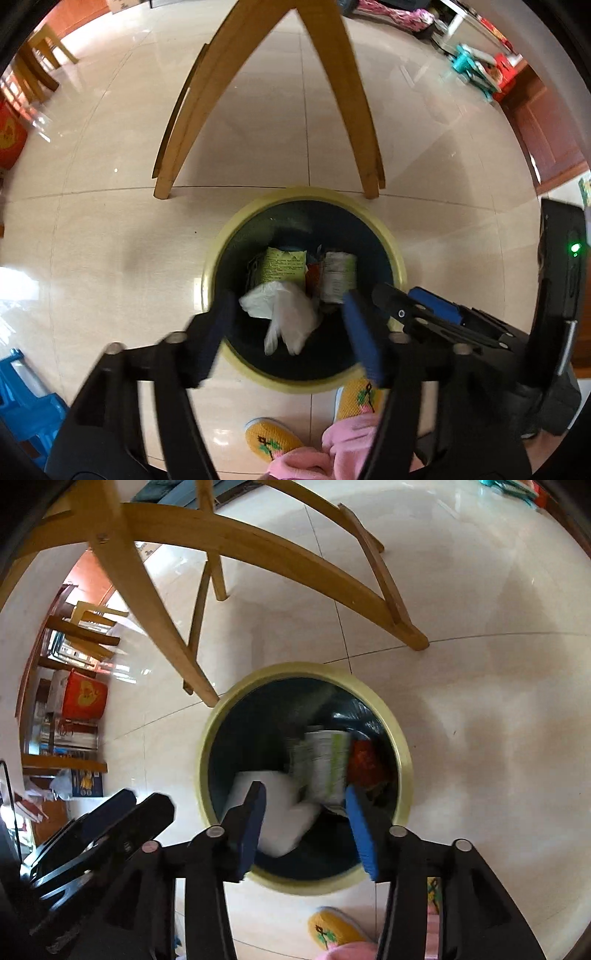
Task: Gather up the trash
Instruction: 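Carry the tissue and wrapper over the bin and open both tools, then raise both tools from the bin back toward the table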
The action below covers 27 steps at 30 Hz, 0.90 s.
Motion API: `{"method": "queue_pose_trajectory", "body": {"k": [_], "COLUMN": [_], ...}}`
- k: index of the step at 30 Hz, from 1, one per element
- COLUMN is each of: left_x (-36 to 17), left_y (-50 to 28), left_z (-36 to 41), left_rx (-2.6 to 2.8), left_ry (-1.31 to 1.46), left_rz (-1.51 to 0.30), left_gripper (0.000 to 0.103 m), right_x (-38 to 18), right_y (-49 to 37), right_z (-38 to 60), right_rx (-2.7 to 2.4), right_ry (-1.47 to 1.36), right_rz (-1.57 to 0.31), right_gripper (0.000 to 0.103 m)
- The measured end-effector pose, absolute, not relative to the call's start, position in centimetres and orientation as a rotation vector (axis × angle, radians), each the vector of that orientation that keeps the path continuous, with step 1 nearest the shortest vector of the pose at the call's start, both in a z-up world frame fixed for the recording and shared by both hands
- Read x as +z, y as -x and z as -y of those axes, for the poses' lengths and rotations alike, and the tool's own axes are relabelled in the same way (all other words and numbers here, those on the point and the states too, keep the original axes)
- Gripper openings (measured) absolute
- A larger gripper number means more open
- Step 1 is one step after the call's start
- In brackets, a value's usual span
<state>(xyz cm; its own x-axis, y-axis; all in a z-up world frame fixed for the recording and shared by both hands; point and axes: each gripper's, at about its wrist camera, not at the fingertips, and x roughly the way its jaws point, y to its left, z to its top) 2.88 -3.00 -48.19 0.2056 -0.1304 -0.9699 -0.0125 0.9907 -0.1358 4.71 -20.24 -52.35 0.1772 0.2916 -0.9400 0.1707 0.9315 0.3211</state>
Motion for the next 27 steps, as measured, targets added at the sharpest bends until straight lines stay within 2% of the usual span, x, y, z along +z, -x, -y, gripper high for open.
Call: {"method": "queue_pose_trajectory", "body": {"k": [1,4,12,20,27], "left_x": [-48.5,-48.9,-48.3,-44.3,-37.6], "left_y": [-3.0,-3.2,-3.3,-2.0,-0.3], "left_z": [2.6,1.7,1.5,1.6,1.4], "left_rx": [-0.076,-0.053,-0.056,-0.055,-0.079], "left_ry": [0.137,0.148,0.14,0.135,0.136], "left_rz": [-1.358,-1.346,-1.323,-1.27,-1.257], "left_gripper": [0.071,0.071,0.071,0.071,0.071], "right_x": [-52.7,-54.2,-54.7,-51.4,-45.0], "right_y": [-4.9,-5.4,-5.7,-4.8,-2.8], "right_z": [20.2,20.1,20.2,20.3,20.6], "right_rx": [0.087,0.092,0.088,0.095,0.098], "right_ry": [-0.395,-0.383,-0.376,-0.368,-0.351], "right_rz": [-1.402,-1.398,-1.409,-1.401,-1.393], "right_gripper": [0.054,0.058,0.059,0.059,0.059]}}
